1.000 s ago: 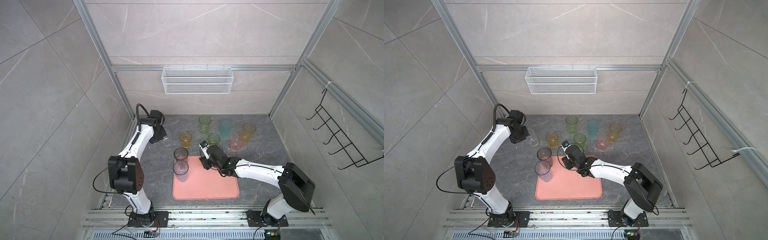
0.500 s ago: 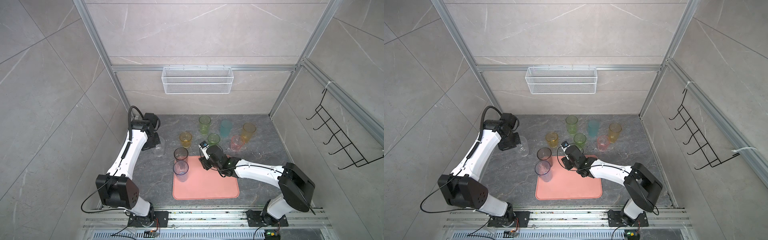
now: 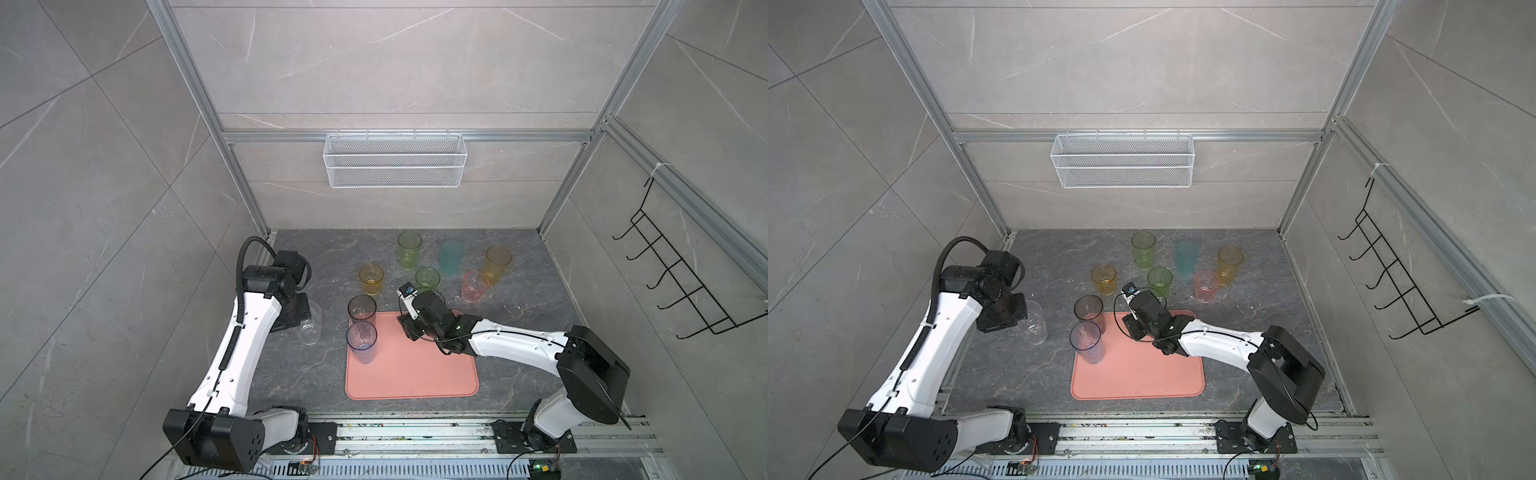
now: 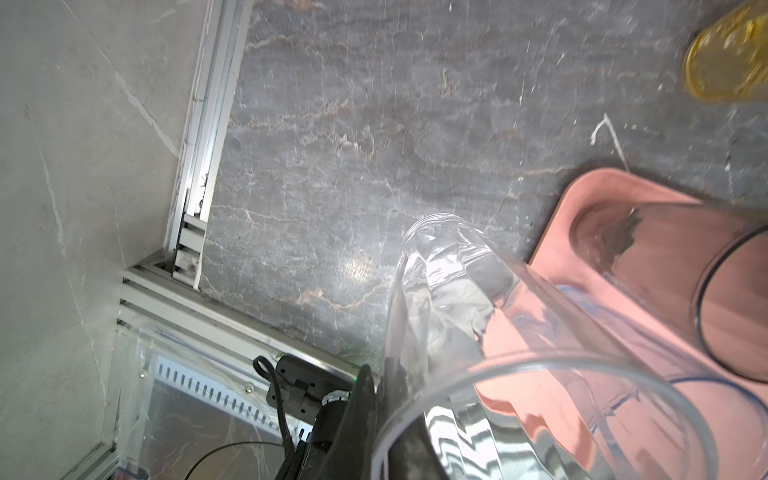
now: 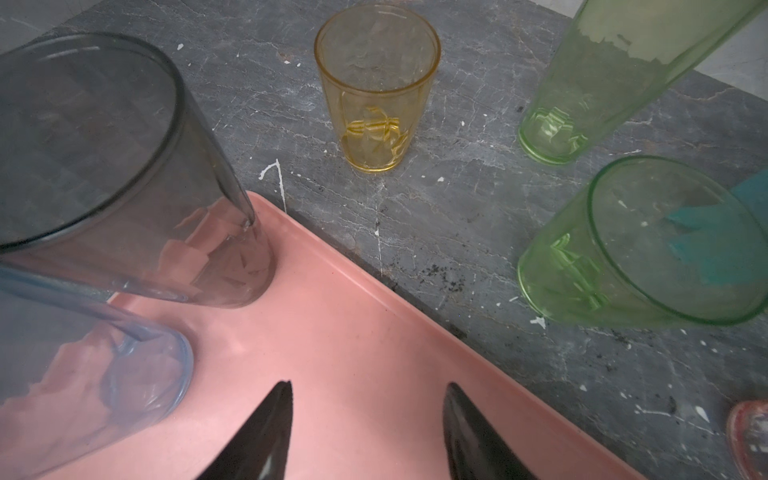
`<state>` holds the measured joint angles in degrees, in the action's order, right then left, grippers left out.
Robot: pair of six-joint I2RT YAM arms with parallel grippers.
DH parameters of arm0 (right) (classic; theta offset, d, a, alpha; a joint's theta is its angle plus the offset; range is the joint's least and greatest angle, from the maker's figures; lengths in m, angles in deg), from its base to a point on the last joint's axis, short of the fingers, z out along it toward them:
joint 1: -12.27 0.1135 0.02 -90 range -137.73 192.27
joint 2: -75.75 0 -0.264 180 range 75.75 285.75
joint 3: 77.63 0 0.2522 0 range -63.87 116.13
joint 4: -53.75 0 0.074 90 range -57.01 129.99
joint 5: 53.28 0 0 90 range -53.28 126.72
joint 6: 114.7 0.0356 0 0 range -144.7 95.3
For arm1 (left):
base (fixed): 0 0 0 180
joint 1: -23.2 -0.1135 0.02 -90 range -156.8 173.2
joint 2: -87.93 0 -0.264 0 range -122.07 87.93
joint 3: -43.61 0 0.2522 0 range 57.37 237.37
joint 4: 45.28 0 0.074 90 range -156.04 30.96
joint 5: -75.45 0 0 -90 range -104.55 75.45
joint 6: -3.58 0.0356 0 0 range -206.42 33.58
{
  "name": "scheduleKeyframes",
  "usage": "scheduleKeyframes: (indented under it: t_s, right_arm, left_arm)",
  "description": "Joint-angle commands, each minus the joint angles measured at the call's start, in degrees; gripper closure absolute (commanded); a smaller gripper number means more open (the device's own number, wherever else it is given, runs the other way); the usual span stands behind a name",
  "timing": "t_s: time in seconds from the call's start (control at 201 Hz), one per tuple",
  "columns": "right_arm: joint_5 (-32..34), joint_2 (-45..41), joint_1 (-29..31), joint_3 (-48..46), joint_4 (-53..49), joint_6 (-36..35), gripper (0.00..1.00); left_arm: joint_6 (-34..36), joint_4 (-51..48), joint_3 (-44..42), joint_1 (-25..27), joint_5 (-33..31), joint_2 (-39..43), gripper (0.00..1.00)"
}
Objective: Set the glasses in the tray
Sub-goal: 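Lift the clear cup with the left gripper and carry it toward the tray, then lower the clear cup onto the tray nearest the robot, beside the pale blue cup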
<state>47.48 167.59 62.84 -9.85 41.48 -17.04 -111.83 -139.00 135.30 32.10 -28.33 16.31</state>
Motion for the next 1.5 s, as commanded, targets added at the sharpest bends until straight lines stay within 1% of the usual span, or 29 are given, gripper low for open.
scheduleKeyframes:
  t_s: [0.0, 0.214, 0.443, 0.687, 0.802, 1.041, 1.135, 1.499]
  right_arm:
    - [0.84, 0.15, 0.44, 1.7, -0.63, -0.56, 0.4]
    - [0.92, 0.68, 0.47, 2.03, -0.75, -0.66, 0.4]
    - [1.1, 0.54, 0.59, 1.97, -0.88, -0.69, 0.4]
    - [1.2, 0.95, 0.64, 2.14, -0.95, -0.79, 0.4]
    - [1.28, 0.88, 0.68, 2.22, -0.98, -0.82, 0.4]
    - [1.45, 0.88, 0.84, 2.23, -1.11, -1.03, 0.4]
    - [1.45, 1.0, 0.88, 2.32, -1.07, -1.06, 0.4]
    - [1.89, 1.51, 1.05, 2.58, -1.15, -1.33, 0.4]
  left_arm:
    - [1.86, -2.64, -1.6, 1.2, 1.56, 2.96, 1.0]
    - [1.42, -4.98, -5.05, 3.65, 1.99, 5.98, 1.0]
    - [-0.24, -5.56, -9.34, 6.0, 5.48, 9.53, 1.0]
    - [-5.16, -3.41, -14.62, 13.21, 7.06, 13.26, 1.0]
    - [-7.46, -2.4, -16.89, 17.21, 5.69, 13.95, 1.0]
    - [-8.19, 2.24, -20.77, 22.95, 6.35, 15.14, 1.0]
    - [-8.39, 2.31, -20.68, 23.69, 6.22, 15.44, 1.0]
    - [-9.69, 6.16, -21.76, 26.26, 9.22, 16.68, 1.0]
